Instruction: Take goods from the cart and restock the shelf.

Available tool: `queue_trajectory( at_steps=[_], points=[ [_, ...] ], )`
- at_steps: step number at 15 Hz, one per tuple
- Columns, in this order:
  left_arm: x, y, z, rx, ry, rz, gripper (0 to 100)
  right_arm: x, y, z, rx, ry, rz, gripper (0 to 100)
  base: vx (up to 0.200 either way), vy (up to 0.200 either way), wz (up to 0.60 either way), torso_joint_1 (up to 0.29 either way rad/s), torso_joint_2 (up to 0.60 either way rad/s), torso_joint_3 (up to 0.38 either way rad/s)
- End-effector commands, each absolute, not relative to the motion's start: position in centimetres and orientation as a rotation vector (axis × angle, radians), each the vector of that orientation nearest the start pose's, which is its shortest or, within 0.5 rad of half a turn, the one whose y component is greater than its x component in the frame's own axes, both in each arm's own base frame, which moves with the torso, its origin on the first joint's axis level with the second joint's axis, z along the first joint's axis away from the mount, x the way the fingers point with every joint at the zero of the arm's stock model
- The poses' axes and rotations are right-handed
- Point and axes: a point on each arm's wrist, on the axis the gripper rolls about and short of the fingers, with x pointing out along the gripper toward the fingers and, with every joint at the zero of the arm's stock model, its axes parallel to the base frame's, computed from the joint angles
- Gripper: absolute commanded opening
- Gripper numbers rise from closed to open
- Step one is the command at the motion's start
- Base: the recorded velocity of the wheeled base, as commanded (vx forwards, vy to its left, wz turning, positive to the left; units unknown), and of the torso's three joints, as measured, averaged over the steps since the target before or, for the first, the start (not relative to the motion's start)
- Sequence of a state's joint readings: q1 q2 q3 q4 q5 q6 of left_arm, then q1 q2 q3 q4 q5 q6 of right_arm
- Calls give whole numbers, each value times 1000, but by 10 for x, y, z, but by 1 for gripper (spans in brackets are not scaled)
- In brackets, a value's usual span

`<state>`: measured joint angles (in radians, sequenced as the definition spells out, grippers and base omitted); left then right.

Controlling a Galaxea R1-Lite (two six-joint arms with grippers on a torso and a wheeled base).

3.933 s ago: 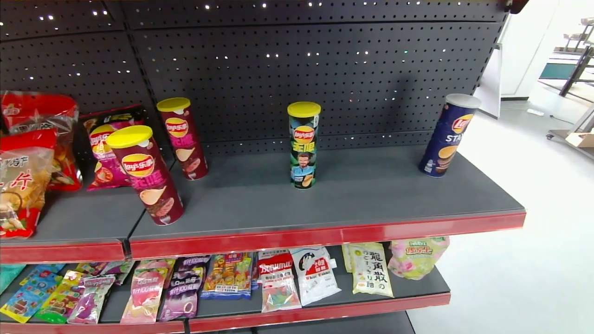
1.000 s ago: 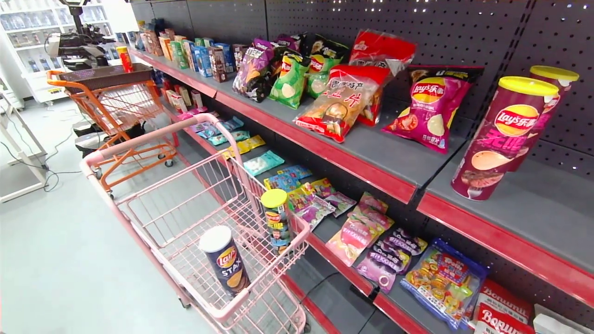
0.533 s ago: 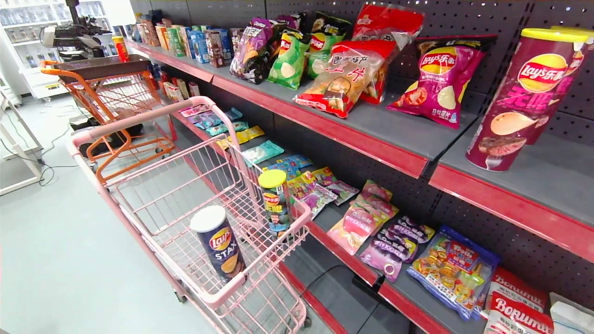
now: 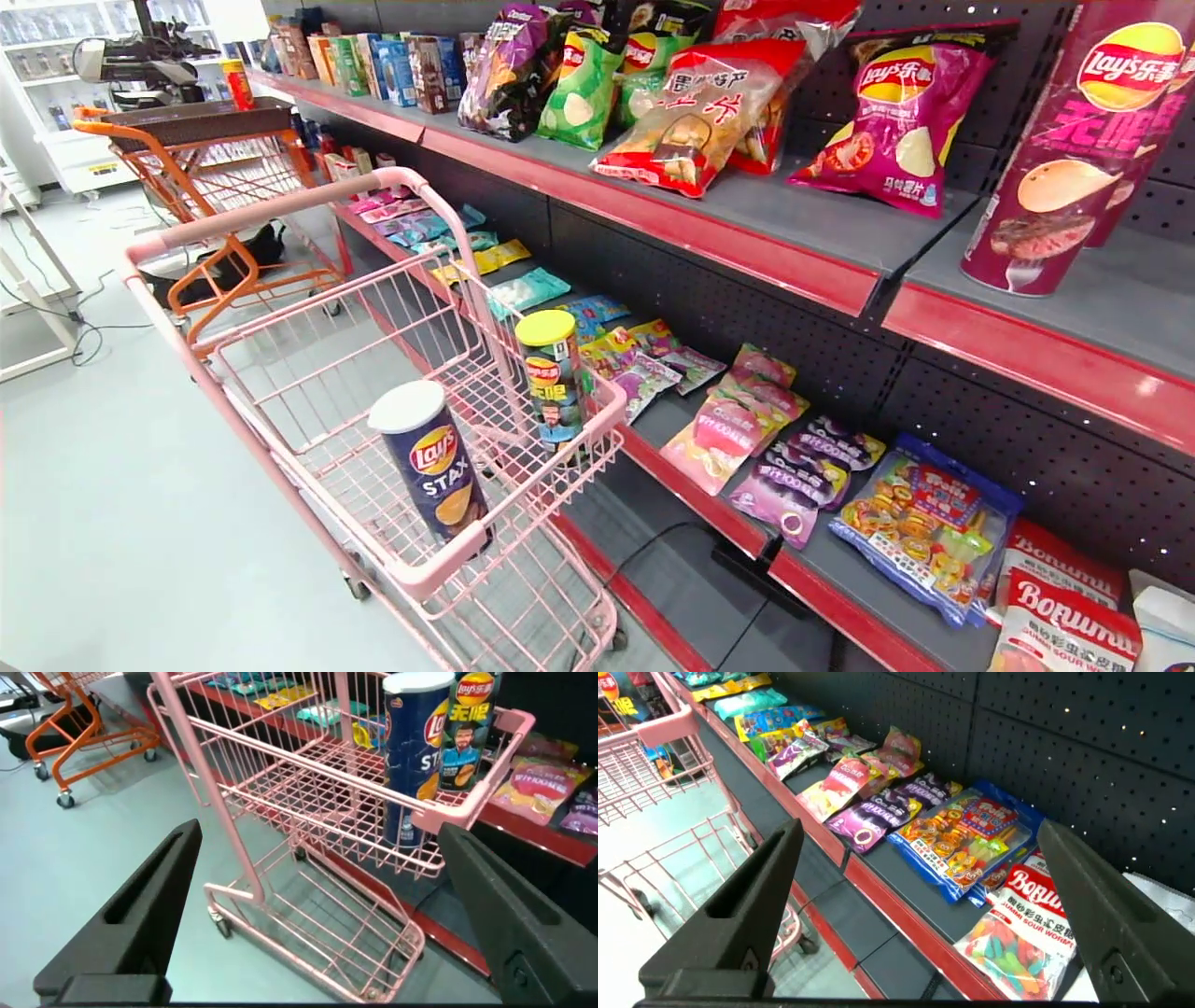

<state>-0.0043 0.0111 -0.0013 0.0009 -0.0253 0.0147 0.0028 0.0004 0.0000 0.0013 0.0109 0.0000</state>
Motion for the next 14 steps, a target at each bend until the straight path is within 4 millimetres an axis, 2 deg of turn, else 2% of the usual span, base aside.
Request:
queue_trajectory(
  at_steps=[1, 3, 4, 5, 7, 8, 14],
  points=[
    [-20, 0, 76, 15, 32, -36, 100, -23, 0, 75, 3, 2, 14, 100, 0, 0, 0, 0, 0, 0],
    [-21, -1, 76, 15, 27, -40, 100, -23, 0, 75, 2, 2, 14, 100, 0, 0, 0, 0, 0, 0],
    [-22, -1, 82, 12, 10, -52, 100, -23, 0, 75, -3, 2, 14, 100, 0, 0, 0, 0, 0, 0],
    [-21, -1, 127, -47, -13, -99, 100, -23, 0, 75, -2, 2, 14, 100, 0, 0, 0, 0, 0, 0],
    [6, -2, 208, -178, 20, -115, 100, -23, 0, 76, -2, 0, 14, 100, 0, 0, 0, 0, 0, 0],
    [20, -3, 224, -177, 44, -118, 100, -23, 0, 75, -2, 2, 14, 100, 0, 0, 0, 0, 0, 0],
    [64, -5, 224, -134, 182, -121, 100, -23, 0, 75, 2, 2, 15, 100, 0, 0, 0, 0, 0, 0]
  ],
)
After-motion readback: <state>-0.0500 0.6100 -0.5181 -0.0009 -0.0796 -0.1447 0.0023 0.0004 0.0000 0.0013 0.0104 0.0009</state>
